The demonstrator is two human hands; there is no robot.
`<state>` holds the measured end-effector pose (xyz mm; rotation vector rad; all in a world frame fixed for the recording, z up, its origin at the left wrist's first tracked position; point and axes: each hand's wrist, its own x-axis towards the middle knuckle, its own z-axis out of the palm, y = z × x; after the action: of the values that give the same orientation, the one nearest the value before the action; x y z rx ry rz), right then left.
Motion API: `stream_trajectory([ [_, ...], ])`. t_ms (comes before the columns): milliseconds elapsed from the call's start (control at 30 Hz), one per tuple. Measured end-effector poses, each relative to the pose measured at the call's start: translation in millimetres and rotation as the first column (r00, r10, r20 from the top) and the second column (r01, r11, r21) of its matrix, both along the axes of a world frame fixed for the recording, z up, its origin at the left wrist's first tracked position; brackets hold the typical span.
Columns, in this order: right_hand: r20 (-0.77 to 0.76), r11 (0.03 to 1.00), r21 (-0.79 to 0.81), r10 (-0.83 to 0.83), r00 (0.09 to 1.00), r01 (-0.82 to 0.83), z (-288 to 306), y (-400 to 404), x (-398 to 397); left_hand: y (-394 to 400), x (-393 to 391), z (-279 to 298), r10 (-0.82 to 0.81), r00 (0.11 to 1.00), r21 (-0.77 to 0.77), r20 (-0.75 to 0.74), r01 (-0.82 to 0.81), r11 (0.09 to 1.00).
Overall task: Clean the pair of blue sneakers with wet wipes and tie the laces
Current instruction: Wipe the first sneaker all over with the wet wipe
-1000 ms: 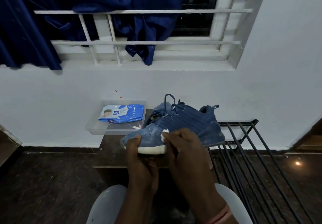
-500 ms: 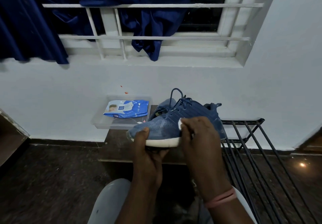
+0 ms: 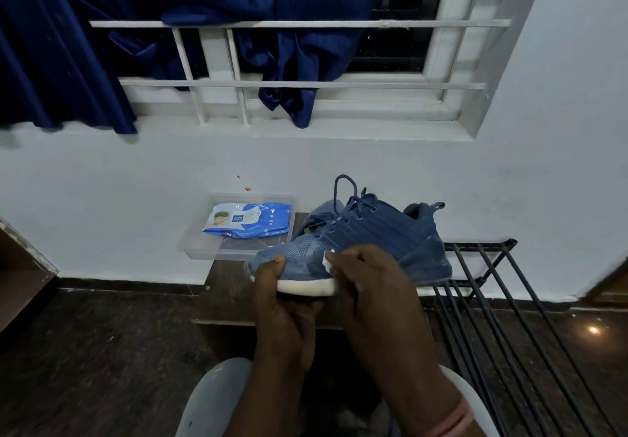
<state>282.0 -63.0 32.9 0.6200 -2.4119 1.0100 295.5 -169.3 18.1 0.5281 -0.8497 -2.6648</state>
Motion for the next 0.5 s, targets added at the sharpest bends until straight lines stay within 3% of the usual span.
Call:
stream_trajectory([
  [167, -0.091, 0.997, 0.037, -0.057, 0.994, 0.061, 3.4, 5.7, -29.4, 0.4, -4.4, -1.5, -0.05, 0.998, -0.048, 0.039, 0.052, 0.998],
  [333, 0.03, 0.994, -0.112, 0.004, 1.0, -0.001, -2.1, 14.0, -12.2, 0.5, -3.9, -2.2, -0.076, 0.997, -0.072, 0.009, 0.076, 0.994],
  [500, 0.081, 0.99, -0.127, -0.052, 0.995, 0.062, -0.5, 21.9, -13.6, 1.7, -2.5, -5.8, -0.089, 0.996, -0.102, 0.03, 0.092, 0.991],
])
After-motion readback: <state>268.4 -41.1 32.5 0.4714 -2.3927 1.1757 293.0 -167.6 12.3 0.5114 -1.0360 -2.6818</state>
